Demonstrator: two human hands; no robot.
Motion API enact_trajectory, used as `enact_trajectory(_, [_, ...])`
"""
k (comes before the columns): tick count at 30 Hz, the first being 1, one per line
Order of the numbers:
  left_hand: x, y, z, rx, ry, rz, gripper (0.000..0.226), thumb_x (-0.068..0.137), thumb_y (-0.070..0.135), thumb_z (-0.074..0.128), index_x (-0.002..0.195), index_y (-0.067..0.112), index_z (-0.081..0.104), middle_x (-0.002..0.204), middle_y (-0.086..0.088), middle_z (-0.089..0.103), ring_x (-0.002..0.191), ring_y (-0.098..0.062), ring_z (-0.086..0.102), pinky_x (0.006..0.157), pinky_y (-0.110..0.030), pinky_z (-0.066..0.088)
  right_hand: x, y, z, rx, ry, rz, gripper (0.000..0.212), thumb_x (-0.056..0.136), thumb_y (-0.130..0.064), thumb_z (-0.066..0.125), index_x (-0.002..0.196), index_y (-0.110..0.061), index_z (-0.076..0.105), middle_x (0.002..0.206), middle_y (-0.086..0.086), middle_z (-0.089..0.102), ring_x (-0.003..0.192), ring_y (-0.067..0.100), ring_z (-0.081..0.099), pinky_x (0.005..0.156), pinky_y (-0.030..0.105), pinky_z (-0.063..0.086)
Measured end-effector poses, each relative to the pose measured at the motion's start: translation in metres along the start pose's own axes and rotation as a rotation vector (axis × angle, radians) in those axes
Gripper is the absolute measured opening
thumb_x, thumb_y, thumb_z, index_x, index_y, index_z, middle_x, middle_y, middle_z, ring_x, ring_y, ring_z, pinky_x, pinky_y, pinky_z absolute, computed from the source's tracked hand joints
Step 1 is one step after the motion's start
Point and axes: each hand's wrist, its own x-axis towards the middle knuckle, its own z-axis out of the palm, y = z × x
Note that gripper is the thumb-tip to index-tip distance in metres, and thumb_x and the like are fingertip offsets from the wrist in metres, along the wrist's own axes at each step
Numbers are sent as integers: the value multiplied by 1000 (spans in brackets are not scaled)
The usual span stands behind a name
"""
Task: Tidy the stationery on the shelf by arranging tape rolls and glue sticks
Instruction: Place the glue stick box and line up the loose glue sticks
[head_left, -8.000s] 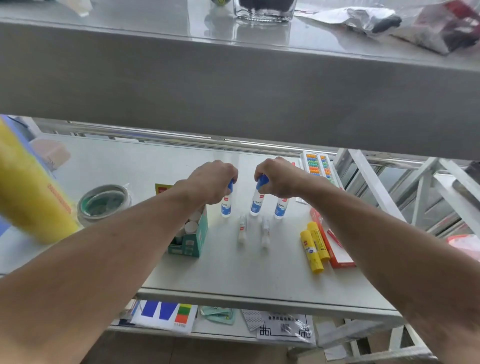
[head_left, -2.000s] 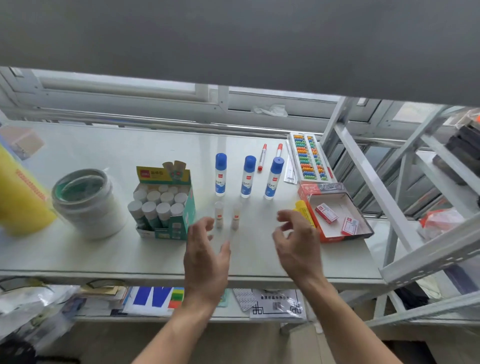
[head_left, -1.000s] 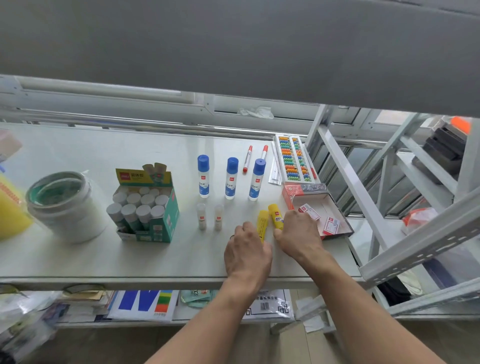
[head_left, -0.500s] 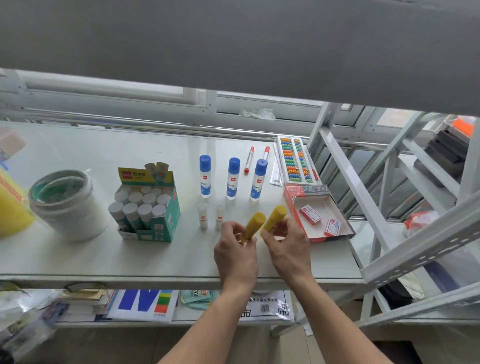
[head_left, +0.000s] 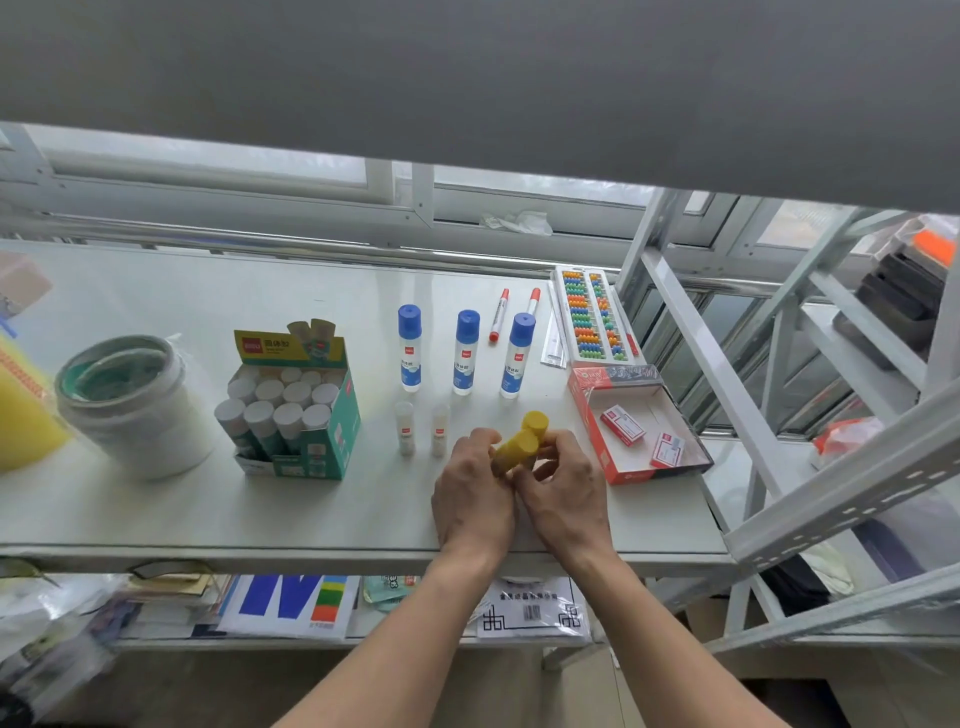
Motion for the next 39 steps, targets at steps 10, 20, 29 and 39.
enact_trajectory(10, [5, -14, 4, -120, -44, 86, 15, 84, 24, 71, 97, 25, 64, 92, 3, 70, 78, -20, 67, 73, -36, 55, 8, 4, -2, -69, 40, -23, 24, 83, -28, 80, 94, -16, 63, 83, 0, 72, 68, 10, 68, 65, 29, 57])
enact_trajectory(20, [9, -12, 9, -103, -17, 41, 28, 81, 28, 77, 104, 26, 60, 96, 6, 65, 80, -16, 67, 75, -35, 57, 16, 10, 0, -110, 26, -11, 21, 84, -21, 77, 98, -14, 63, 88, 3, 72, 74, 16, 67, 70, 28, 54])
enact_trajectory(29, [11, -12, 12, -60, 17, 17, 43, 84, 24, 72, 124, 30, 55, 111, 6, 71, 87, -21, 70, 80, -39, 57, 18, 14, 5, -124, 46, -19, 16, 83, -15, 77, 95, -14, 66, 86, 4, 72, 75, 20, 68, 73, 37, 58])
enact_trajectory(39, [18, -13, 16, -58, 79, 11, 53, 80, 16, 77, 128, 21, 54, 116, -1, 68, 92, -25, 69, 88, -40, 55, 16, 15, 12, -133, 110, -14, 19, 81, -16, 80, 94, -14, 66, 86, 5, 70, 75, 23, 67, 73, 38, 57])
